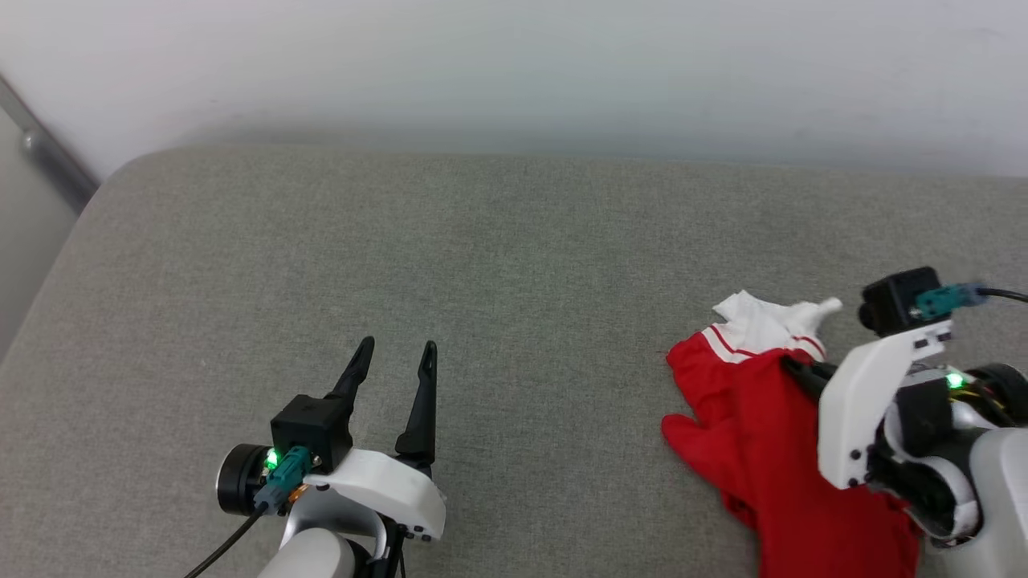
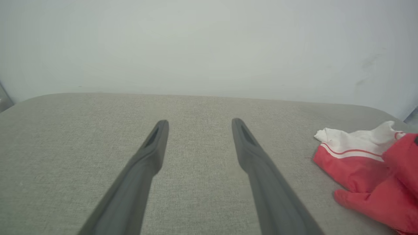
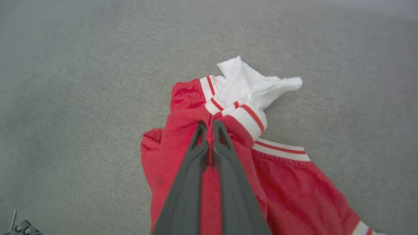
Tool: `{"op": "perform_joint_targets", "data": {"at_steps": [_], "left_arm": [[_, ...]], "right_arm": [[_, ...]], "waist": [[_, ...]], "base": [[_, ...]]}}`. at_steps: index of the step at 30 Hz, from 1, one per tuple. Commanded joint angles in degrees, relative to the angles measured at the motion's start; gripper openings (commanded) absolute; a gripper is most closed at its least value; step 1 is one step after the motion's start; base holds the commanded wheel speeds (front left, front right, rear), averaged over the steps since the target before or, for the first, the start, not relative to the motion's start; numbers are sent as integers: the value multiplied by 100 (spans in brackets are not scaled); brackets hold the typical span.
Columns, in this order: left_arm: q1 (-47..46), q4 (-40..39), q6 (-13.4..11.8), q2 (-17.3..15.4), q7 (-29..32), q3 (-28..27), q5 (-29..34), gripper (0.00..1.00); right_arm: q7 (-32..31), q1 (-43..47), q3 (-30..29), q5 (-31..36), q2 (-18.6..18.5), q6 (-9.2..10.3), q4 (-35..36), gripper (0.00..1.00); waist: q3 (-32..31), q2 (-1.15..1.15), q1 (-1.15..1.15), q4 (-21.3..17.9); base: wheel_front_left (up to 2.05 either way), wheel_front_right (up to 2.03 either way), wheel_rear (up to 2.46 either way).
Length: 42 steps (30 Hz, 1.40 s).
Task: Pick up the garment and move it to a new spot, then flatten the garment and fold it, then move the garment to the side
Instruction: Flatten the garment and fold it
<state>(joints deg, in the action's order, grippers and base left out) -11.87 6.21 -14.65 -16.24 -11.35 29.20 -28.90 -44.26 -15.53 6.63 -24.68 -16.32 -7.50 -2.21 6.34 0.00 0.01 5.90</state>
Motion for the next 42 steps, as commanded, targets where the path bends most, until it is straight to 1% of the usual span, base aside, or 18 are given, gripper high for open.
{"op": "perform_joint_targets", "data": {"at_steps": [1,5,8,10,13,14,15,17,20,26,29,32,37,42], "left_arm": [[63,-3,-13,-37,2,-6,-7,100],[91,-31,-33,-49,40,22,-14,100],[99,-53,-48,-32,52,56,-30,100],[116,-63,-52,-18,60,80,-41,100],[140,-60,-51,-12,54,89,-50,100],[146,-59,-54,-13,48,87,-49,100],[158,-56,-55,-16,47,84,-52,100],[189,-48,-70,-31,36,73,-74,100],[230,-44,-96,-67,14,35,-103,100],[343,-8,-149,-134,27,-12,-148,100],[349,-8,-172,-160,41,-35,-155,100],[389,-5,-194,-186,63,-38,-174,100],[441,1,-208,-226,112,-14,-190,100],[398,13,-191,-263,225,38,-187,100]], "right_arm": [[60,-76,235,-49,27,2,143,0],[157,126,1196,-357,33,2,469,0],[104,393,1840,-544,34,2,438,0],[122,603,2115,-695,73,2,297,0],[192,797,2267,-780,82,2,106,0],[296,866,2299,-801,112,2,36,29],[407,919,2326,-793,114,2,-28,100],[665,1016,2323,-832,141,2,-105,100],[1195,1036,2320,-786,143,2,-19,100],[2289,1121,2036,-633,196,2,412,100],[2840,1145,1608,-329,261,2,565,100],[3241,1222,1114,27,386,2,602,100],[3722,1366,318,499,525,2,583,100],[3984,1528,-285,737,625,2,508,100]], "waist": [[-85,0,-1,-69],[-187,0,-1,-134],[-217,0,-1,-158],[-233,0,-1,-158],[-230,0,-1,-148],[-227,0,-1,-145],[-223,0,-1,-143],[-218,0,-1,-152],[-235,0,-1,-204],[-367,0,-1,-288],[-424,0,-1,-334],[-502,0,-1,-392],[-626,0,-1,-515],[-683,0,-1,-685]], "base": [[0,0,0],[0,0,0],[0,0,0],[0,0,0],[0,0,0],[0,0,0],[0,0,0],[0,0,0],[0,0,0],[0,0,0],[0,0,0],[0,0,0],[0,0,0],[0,0,0]]}}
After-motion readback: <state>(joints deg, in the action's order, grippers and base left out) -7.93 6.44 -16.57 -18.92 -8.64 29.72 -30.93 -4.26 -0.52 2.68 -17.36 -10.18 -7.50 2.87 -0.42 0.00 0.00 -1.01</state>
